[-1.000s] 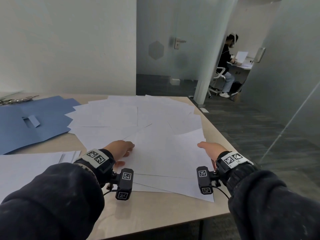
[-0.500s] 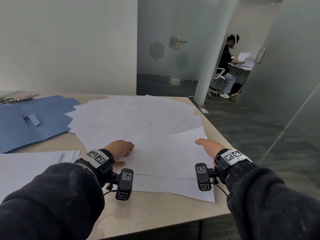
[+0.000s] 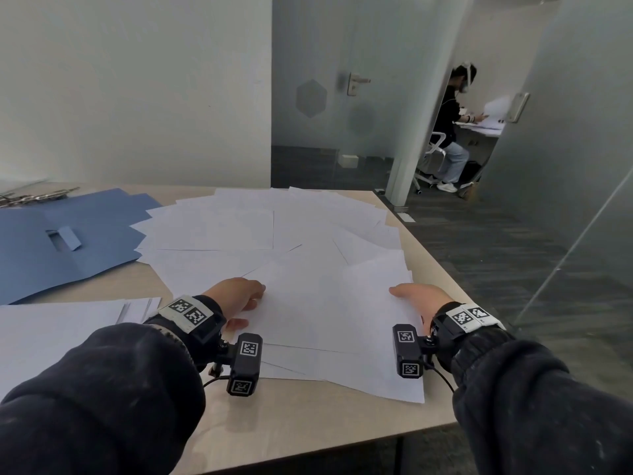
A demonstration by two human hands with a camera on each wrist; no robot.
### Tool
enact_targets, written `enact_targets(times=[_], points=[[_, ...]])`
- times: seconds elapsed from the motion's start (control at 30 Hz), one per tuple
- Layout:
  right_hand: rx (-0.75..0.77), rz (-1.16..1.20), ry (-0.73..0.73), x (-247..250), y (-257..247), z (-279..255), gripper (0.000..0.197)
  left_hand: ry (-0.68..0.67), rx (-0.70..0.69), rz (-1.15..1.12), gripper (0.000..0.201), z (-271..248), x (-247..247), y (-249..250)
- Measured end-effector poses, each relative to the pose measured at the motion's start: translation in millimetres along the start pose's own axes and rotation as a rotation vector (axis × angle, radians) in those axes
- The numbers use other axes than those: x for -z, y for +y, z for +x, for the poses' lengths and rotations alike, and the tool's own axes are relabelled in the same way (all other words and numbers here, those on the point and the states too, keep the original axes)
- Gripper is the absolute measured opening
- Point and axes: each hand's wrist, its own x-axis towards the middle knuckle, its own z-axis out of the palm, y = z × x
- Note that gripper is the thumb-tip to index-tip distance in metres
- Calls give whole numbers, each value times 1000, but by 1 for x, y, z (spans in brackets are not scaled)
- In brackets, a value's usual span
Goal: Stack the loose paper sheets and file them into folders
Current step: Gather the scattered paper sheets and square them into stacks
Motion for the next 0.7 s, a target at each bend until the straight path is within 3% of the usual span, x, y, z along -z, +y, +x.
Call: enact_targets(times=[0.17,0.43,0.7], points=[[17,-186,-19,-6,2,2,32,8,8,-50,24,-2,-1,0],[130,-307,191,15,1,-3,36,51,11,-105,9,1,-1,-2],[310,-53,376,42,4,-14,14,53,9,-69,9,0,-2,-1]])
